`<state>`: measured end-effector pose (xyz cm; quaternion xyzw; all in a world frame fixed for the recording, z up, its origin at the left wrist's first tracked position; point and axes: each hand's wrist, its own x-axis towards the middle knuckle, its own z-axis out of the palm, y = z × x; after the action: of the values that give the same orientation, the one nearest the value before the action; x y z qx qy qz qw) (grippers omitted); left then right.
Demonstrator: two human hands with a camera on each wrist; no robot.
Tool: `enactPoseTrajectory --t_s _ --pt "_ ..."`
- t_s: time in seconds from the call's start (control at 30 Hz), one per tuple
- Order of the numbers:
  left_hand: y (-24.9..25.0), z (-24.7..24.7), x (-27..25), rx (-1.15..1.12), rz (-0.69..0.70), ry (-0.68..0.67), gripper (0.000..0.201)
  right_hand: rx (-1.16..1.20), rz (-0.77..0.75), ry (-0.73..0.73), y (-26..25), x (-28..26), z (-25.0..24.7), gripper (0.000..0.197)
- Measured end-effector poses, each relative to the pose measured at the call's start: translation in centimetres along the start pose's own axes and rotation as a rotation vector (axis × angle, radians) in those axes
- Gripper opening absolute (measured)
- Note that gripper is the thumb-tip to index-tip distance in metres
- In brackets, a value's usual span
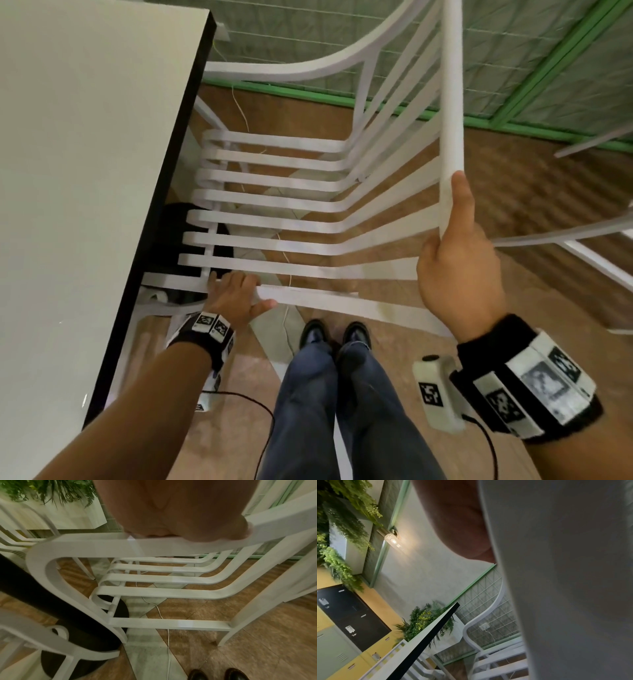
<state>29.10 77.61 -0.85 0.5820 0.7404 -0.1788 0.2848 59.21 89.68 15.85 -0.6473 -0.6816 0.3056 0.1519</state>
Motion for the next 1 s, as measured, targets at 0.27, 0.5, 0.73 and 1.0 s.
enactPoseTrajectory --t_s 0.27,0.5,0.73,1.0 --pt "-0.5 2.0 -0.7 -0.04 -0.056 0.017 0.091 0.057 0.035 0.016 0.0 -0.8 -0.2 0.076" --pt "-1.2 2.6 -1.1 -0.001 -0.004 0.016 0.082 0.075 0.062 0.009 -0.2 -2.1 -0.1 0.075" --pt "-0.9 2.0 -0.3 0.012 -0.041 0.034 0.094 0.071 0.042 0.034 -0.1 -1.2 -0.2 0.073" --pt "2.3 -0.1 -1.4 0.005 0.065 -0.061 0.083 0.077 0.062 0.052 -0.3 -1.5 0.2 0.063"
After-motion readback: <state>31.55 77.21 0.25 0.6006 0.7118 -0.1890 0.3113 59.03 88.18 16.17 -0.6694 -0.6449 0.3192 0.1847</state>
